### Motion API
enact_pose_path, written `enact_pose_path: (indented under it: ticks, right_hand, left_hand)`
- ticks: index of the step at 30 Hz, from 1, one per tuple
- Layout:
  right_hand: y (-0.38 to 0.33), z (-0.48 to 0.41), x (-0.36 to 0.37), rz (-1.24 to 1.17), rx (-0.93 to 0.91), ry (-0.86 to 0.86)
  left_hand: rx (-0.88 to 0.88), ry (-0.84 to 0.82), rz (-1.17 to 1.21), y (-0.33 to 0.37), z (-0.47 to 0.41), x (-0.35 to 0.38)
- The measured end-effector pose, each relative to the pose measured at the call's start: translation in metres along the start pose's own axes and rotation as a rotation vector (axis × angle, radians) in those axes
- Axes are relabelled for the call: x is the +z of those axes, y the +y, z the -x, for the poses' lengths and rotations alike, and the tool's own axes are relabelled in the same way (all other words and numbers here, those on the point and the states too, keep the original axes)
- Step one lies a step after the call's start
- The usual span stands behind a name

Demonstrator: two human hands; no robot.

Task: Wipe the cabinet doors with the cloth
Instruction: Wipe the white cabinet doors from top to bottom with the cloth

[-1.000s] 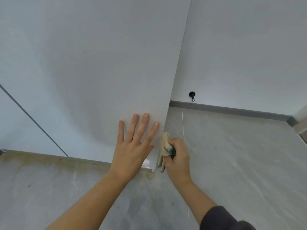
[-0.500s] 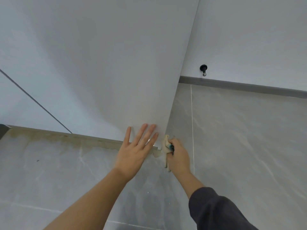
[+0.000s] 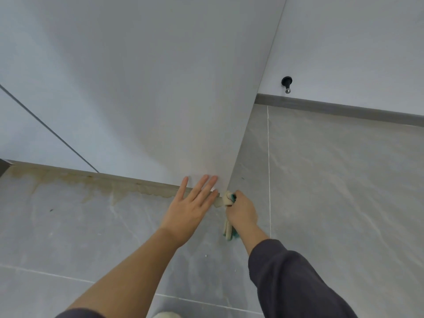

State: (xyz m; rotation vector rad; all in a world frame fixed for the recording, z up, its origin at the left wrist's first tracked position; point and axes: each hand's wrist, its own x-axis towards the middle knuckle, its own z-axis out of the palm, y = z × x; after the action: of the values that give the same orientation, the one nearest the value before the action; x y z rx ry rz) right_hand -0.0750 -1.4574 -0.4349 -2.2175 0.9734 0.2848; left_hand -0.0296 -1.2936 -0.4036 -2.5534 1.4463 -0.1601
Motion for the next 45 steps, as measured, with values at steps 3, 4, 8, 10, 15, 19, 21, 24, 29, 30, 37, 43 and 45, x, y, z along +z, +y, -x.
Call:
enact_pose_path:
  ticks: [3,4,8,10,15,19,21,24,29,30,37,43,45]
  right_hand:
    - [-0.015,-0.004,0.013,-0.498,0.339,-0.084]
    - [-0.023,-0.004,0.017,-0.716,0.468,-0.125]
    - [-0.051,-0.005,0.02,-1.265,0.624,-0.131]
    - [-0.063,-0.004,0.016,-1.378,0.638,-0.077]
    - [-0.075,0.001,0.022,-1.424,0.71,0.007]
    - [-0.071,0.004,0.019,-1.357,0.709,-0.043]
    - [-0.066,0.004,0.014,-1.362,0.693,-0.089]
    - [-0.062,0.003,0.011,-1.373,0.688,-0.119]
    - [-0.069,0.003,0.012,-1.371,0.717,-0.059]
    - [-0.071,0.005,0.01,-1.393,0.718,-0.047]
    - [-0.112,0.049,-0.041,-1.53,0.643,-0.033]
    - [-0.184,0.117,-0.134,-1.637,0.584,-0.049]
    - [-0.213,0.143,-0.172,-1.645,0.571,-0.061]
  left_hand:
    - [-0.017,0.021,0.077,-0.003,0.002,0.006]
    - [-0.067,0.04,0.158,-0.004,0.004,0.01]
    - [-0.644,-0.101,0.777,-0.017,0.002,0.005]
    - [-0.933,-0.159,1.157,-0.027,-0.005,0.001]
    - [-1.307,-0.302,1.9,-0.037,-0.027,-0.003]
    - [-1.475,-0.187,2.03,-0.04,-0.052,0.009]
    - [-1.552,-0.188,2.058,-0.041,-0.057,0.014]
    - [-1.603,-0.275,2.042,-0.038,-0.06,0.025]
    - [-1.616,-0.403,2.112,-0.043,-0.062,0.024]
    - [-1.609,-0.387,2.1,-0.045,-0.062,0.025]
    - [-1.714,-0.099,2.15,-0.058,-0.055,-0.034]
    - [-1.722,0.092,2.213,-0.091,-0.044,-0.172]
    - [-1.711,0.134,2.221,-0.106,-0.04,-0.227]
